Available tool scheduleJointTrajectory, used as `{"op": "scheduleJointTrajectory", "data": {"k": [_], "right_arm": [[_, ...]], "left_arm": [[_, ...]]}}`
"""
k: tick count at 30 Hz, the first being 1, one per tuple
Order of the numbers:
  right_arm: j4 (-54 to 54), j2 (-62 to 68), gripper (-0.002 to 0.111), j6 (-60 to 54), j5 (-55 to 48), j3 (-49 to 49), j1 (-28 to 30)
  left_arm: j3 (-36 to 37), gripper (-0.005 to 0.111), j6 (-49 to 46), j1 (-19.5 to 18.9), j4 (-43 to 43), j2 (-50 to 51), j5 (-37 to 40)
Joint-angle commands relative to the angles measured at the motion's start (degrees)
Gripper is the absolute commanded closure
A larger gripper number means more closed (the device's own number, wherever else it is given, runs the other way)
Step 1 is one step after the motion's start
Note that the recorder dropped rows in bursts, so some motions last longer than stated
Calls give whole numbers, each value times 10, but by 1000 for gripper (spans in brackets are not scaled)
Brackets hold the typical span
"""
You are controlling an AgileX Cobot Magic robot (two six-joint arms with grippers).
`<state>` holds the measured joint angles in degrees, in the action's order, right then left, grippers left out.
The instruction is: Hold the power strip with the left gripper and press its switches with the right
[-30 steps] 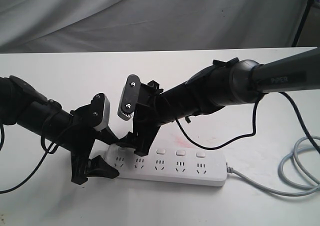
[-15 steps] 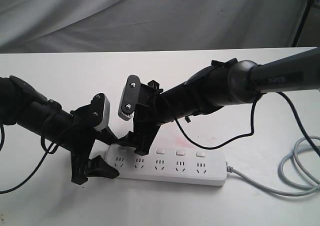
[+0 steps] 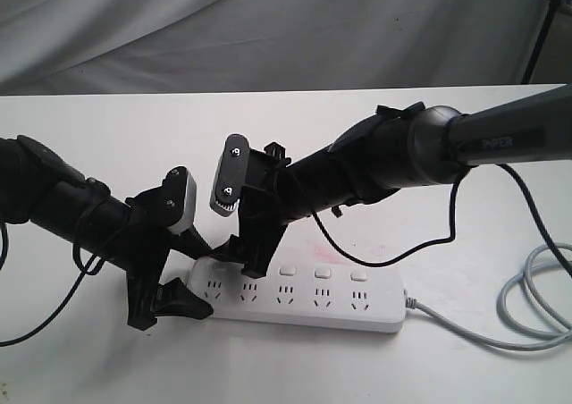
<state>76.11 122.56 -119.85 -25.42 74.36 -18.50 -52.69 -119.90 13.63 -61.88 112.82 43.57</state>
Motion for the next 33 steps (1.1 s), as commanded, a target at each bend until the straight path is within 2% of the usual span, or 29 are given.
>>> {"op": "scheduleJointTrajectory", "data": {"k": [1,22,28,33], "right_arm": [[-8,-10,24,2,-33,-2,-2],[-55,15,24,5,31,-2,-3],[-112,18,24,33,31,-2,-3],[-116,18,24,34,5,-2,-3]], "left_arm": [[-3,107,-1,4,-6,-1,-1],[-3,107,-1,4,-6,-1,-1],[-3,107,-1,4,-6,-1,-1],[-3,107,-1,4,-6,-1,-1]]}}
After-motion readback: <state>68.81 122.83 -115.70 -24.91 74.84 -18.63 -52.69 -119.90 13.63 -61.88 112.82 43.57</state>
